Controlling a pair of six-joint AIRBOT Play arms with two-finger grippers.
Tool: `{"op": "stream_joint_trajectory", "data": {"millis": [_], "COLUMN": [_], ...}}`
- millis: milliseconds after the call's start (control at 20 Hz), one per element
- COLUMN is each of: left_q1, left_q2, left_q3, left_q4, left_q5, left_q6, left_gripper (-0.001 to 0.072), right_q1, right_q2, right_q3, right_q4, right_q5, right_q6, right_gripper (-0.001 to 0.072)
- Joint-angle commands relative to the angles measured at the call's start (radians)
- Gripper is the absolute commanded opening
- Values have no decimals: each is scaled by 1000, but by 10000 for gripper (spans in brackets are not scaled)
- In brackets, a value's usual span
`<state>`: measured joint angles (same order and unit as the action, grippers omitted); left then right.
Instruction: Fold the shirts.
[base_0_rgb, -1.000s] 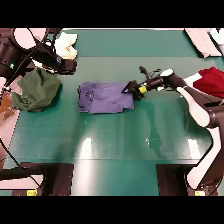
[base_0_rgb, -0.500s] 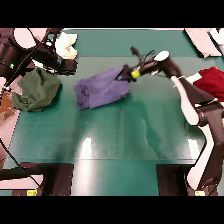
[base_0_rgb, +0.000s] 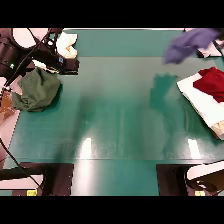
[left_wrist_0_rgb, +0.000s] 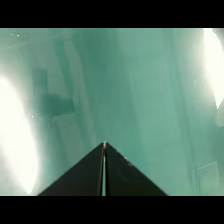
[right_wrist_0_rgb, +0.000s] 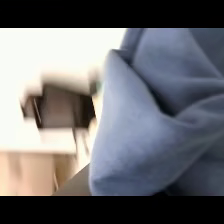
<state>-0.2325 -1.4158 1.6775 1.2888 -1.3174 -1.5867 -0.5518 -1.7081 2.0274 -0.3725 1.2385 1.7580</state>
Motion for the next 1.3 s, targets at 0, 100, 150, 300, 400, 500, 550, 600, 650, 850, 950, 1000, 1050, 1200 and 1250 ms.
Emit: {"op": "stream_joint_trajectory", "data": {"millis": [0,100,150,300,400,500,550,600,650,850,950,1000,1050,1200,1250], "left_q1": [0,0,0,0,0,0,0,0,0,0,0,0,0,0,0], "left_q2": [0,0,0,0,0,0,0,0,0,0,0,0,0,0,0], "left_q3": [0,0,1,1,1,1,1,1,1,1,1,1,1,1,1], "left_q4": [-22,-42,-47,-54,-64,-84,-100,-118,-127,-138,-138,-143,-151,-186,-193], "left_q5": [35,65,78,95,95,94,94,94,95,68,58,51,47,41,41], "left_q6": [-3,-3,-3,-3,-3,-4,-3,-3,-3,-2,-2,-2,-2,-3,-3], "left_gripper": [29,29,29,29,29,29,29,29,29,30,30,30,30,30,30], "right_q1": [-278,-393,-439,-511,-525,-531,-531,-532,-533,-619,-697,-742,-772,-752,-686], "right_q2": [80,114,130,173,192,201,202,202,201,202,201,200,200,209,232], "right_q3": [12,-12,-45,-183,-284,-356,-378,-390,-391,-242,-99,-24,36,90,62], "right_q4": [-36,-146,-214,-454,-560,-628,-658,-702,-751,-670,-483,-362,-231,234,365], "right_q5": [69,216,291,461,506,528,539,554,575,585,539,489,421,246,212], "right_q6": [185,208,208,177,137,114,100,83,70,2,3,20,50,55,12], "right_gripper": [24,24,24,24,25,25,25,26,37,269,273,341,399,400,400]}}
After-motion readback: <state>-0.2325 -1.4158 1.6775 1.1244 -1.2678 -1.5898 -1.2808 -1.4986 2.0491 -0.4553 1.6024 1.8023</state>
